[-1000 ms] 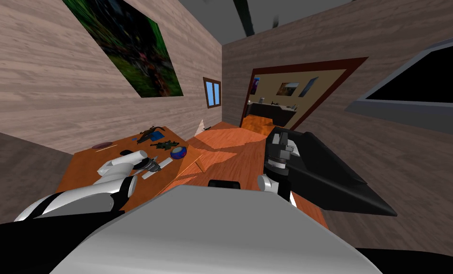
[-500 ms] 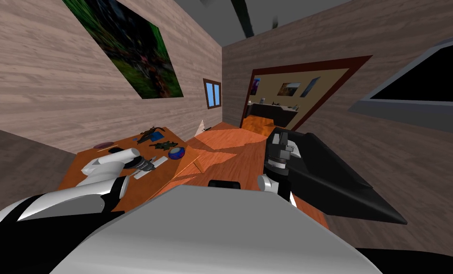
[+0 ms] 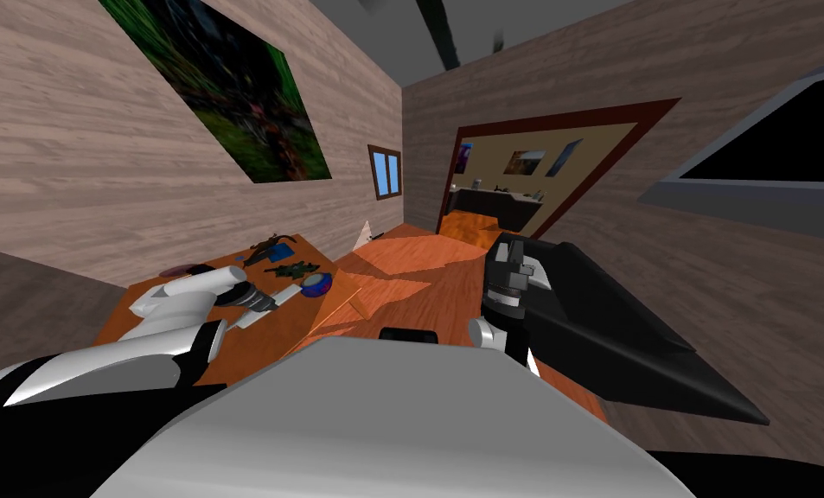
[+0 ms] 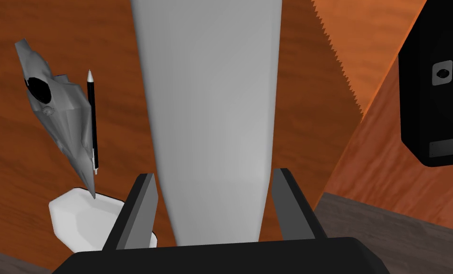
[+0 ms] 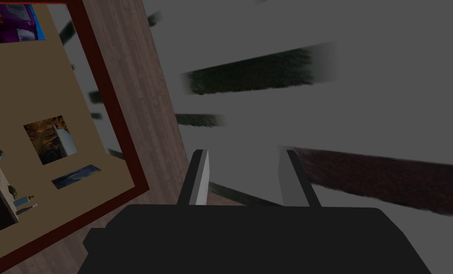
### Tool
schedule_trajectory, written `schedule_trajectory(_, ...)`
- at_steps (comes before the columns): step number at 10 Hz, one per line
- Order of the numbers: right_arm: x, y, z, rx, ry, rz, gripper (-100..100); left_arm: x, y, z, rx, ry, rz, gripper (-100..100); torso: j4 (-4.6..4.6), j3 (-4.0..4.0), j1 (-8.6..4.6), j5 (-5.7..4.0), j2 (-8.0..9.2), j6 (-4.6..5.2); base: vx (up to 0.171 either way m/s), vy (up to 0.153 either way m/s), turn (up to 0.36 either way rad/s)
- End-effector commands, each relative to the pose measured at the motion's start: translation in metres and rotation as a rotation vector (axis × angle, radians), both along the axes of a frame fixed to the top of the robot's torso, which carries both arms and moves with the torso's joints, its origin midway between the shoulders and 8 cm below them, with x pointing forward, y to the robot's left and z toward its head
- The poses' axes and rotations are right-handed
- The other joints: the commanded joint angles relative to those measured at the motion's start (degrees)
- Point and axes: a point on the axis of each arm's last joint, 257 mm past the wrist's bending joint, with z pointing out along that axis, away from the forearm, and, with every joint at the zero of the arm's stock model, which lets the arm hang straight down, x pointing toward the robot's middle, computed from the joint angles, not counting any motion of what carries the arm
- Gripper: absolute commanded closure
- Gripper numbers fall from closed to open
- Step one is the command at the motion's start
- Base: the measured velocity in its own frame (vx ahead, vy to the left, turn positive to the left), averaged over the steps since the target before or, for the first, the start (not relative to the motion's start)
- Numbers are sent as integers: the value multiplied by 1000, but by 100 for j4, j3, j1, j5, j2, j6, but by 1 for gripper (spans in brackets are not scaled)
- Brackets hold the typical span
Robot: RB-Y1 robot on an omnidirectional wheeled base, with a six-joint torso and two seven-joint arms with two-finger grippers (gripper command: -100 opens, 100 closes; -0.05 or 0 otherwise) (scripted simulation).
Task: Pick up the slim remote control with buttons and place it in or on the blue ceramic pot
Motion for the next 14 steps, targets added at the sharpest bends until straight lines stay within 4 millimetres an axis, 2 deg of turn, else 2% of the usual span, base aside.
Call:
schedule_trajectory(1, 0, 0, 0, 0, 0, 0, 0, -4, -6, 1, -24, 18, 9, 100, 0, 0, 0, 0, 0, 0, 95, 32, -44)
schedule_trajectory(7, 0, 0, 0, 0, 0, 0, 0, -12, -36, -3, -111, 77, 7, 100, -8, -12, 26, 11, -15, 20, 96, 73, -75)
schedule_trajectory(14, 0, 0, 0, 0, 0, 0, 0, -14, -67, 2, -198, 117, -18, 100, 0, 8, 14, 3, 18, 13, 43, 84, -80)
